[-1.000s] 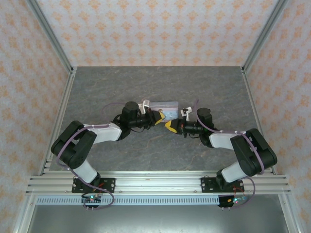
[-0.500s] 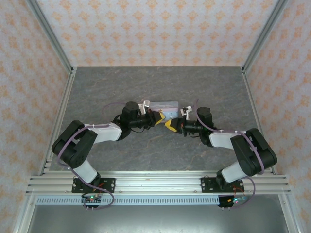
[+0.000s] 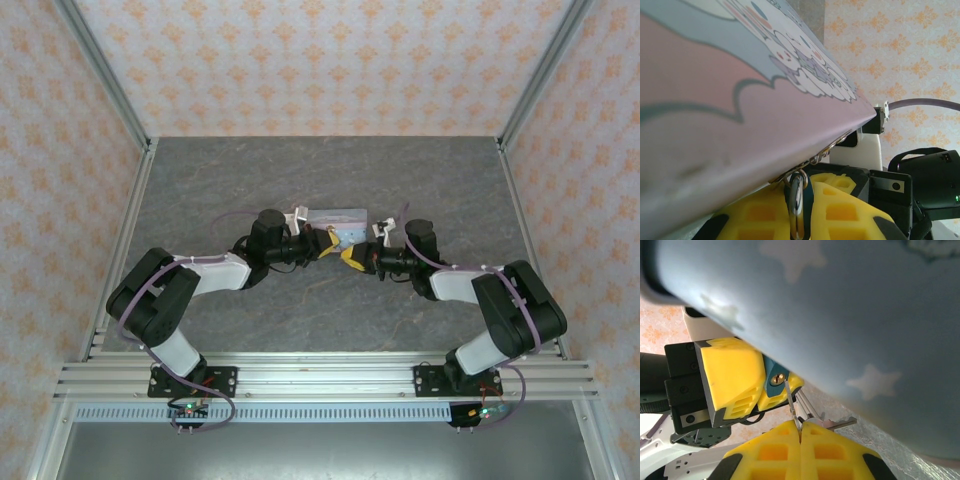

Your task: Unlock the padlock with the key

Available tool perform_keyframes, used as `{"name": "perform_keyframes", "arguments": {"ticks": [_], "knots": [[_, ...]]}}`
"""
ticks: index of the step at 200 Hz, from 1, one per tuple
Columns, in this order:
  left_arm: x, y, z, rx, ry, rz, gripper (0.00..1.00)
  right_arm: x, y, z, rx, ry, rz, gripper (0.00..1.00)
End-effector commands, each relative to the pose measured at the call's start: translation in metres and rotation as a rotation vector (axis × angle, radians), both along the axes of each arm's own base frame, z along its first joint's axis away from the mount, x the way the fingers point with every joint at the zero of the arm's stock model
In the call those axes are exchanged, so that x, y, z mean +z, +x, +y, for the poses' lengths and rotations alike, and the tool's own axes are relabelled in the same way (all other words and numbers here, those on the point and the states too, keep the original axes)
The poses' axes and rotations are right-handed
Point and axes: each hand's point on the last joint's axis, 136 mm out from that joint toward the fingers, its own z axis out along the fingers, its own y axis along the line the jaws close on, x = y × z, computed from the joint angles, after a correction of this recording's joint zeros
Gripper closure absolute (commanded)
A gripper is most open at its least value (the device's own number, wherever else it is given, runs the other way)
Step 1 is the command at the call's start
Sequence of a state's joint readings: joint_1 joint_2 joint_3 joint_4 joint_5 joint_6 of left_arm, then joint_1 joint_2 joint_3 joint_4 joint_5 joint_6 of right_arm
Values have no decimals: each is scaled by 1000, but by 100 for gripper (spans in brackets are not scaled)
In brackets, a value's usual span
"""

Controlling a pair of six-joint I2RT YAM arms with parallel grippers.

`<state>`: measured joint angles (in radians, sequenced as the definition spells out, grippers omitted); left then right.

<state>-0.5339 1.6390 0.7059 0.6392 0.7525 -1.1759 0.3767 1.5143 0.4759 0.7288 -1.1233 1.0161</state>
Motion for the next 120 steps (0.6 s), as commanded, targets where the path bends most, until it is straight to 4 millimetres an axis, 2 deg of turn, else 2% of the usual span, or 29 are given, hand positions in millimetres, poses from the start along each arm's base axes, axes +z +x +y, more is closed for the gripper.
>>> {"name": "perform_keyframes", "arguments": {"ticks": [1, 58, 120], "knots": [[24, 6, -5, -25, -34, -77, 100, 15, 8, 3, 16, 21, -62, 100], [21, 8, -5, -21, -34, -72, 100, 23, 8, 3, 17, 32, -72, 100], [26, 6, -7, -33, -45, -81, 100, 18, 15, 6, 15, 23, -68, 100]]}}
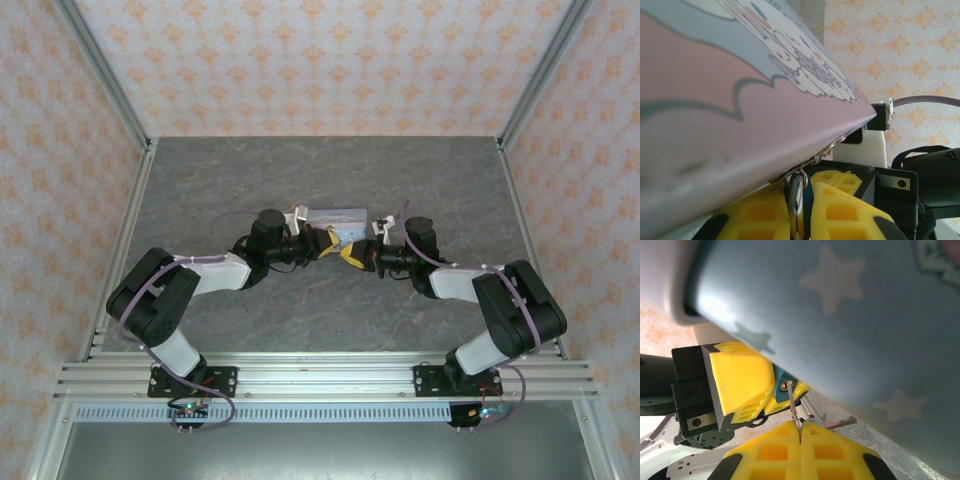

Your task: Unlock the padlock with the key

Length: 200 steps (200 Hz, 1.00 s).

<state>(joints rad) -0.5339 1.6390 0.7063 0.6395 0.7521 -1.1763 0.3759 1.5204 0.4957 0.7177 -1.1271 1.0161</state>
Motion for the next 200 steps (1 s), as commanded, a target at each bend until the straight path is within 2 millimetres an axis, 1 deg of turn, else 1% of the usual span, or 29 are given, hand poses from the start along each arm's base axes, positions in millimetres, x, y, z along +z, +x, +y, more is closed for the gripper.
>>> {"name": "perform_keyframes", "arguments": {"ticks": [1, 63, 112, 182, 200], "knots": [[26, 6, -6, -33, -45, -81, 100, 14, 11, 4, 12, 21, -66, 100], [28, 2, -5, -42, -40, -87, 100, 12, 23, 4, -2, 17, -69, 100], [30, -1, -4, -46, -41, -93, 100, 8, 26, 0, -15, 13, -60, 100], [31, -1, -4, -47, -42, -98, 100, 13, 32, 1, -15, 33, -63, 100], [33, -1, -4, -47, -47, -103, 100, 12, 32, 1, -18, 39, -53, 100]]}}
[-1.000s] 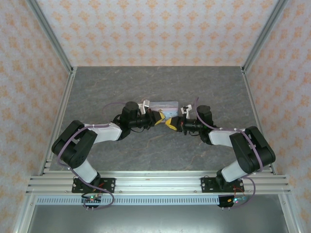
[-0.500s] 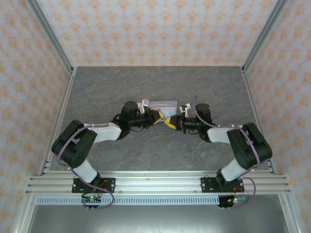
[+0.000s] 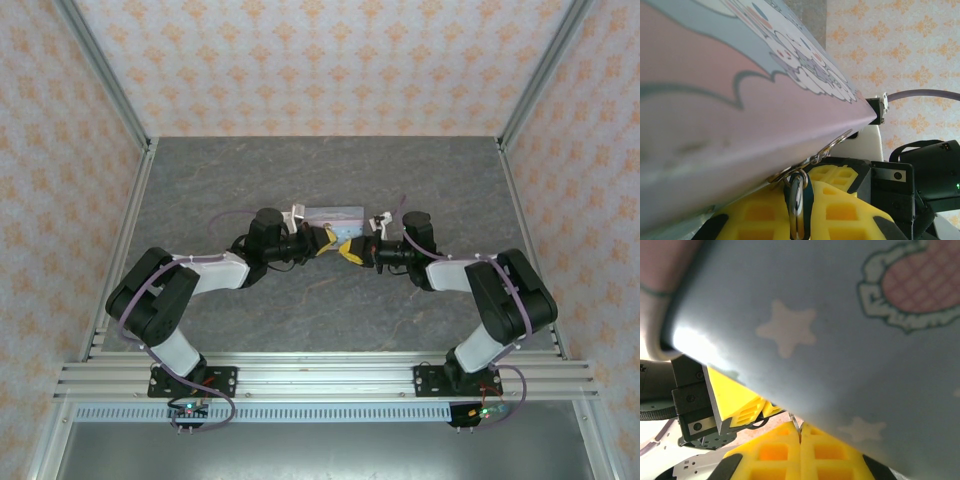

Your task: Unlock the padlock with the key

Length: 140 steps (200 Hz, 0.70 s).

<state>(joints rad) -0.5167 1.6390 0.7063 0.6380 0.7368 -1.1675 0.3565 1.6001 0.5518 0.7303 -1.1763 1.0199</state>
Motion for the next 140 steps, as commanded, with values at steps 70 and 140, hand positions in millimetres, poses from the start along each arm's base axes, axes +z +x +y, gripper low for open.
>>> {"name": "perform_keyframes", "arguments": {"ticks": [70, 140], "knots": [[32, -10, -11, -77, -50, -90, 100, 26, 31, 3, -75, 131, -30, 100], [34, -6, -13, -71, -55, -87, 100, 31, 34, 6, -67, 139, -22, 100]]}}
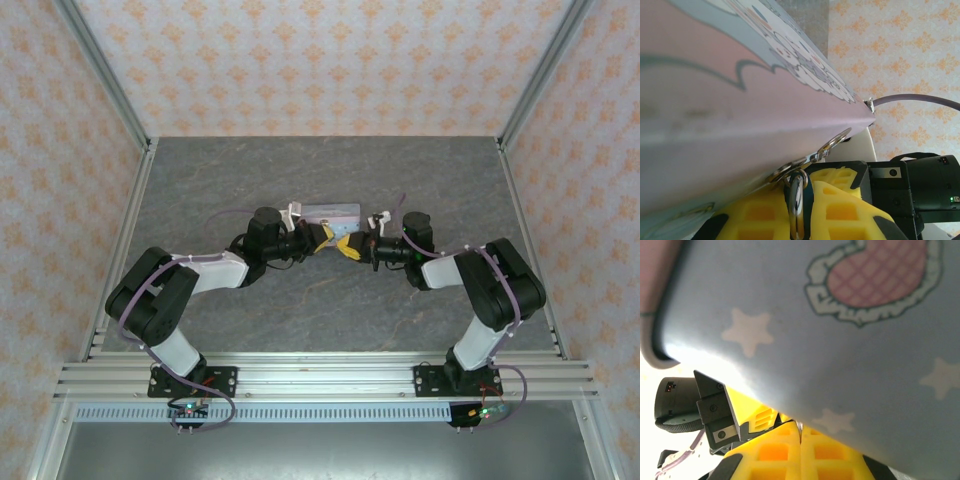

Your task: Unlock the padlock with the key

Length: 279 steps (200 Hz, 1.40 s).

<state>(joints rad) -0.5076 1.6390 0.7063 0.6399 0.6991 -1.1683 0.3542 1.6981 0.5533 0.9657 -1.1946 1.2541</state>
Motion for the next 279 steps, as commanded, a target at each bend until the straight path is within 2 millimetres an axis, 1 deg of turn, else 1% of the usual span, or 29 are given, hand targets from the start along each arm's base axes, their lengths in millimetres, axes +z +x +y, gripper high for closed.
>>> {"name": "perform_keyframes", "arguments": {"ticks": [1, 54, 92, 112, 143, 160, 175, 194, 223, 279], "knots": [[36, -15, -20, -116, -64, -81, 100, 26, 22, 1, -47, 37, -118, 100], [43, -17, -29, -132, -74, -93, 100, 18, 23, 7, -40, 14, -114, 100], [39, -20, -31, -138, -67, -85, 100, 13, 25, 7, -49, -5, -109, 100], [34, -22, -33, -141, -62, -76, 100, 15, 28, 7, -59, -3, -111, 100], [32, -22, -38, -148, -65, -74, 100, 17, 31, 8, -59, 0, -115, 100], [32, -23, -37, -146, -63, -74, 100, 10, 29, 6, -56, -21, -112, 100], [32, -23, -36, -147, -57, -75, 100, 0, 30, -1, -69, -48, -99, 100], [31, -25, -35, -145, -50, -74, 100, -8, 32, -9, -89, -61, -83, 100], [31, -24, -35, -140, -51, -73, 100, -3, 33, -6, -88, -43, -85, 100], [28, -20, -34, -123, -46, -65, 100, 8, 25, 10, -48, -29, -105, 100]]}}
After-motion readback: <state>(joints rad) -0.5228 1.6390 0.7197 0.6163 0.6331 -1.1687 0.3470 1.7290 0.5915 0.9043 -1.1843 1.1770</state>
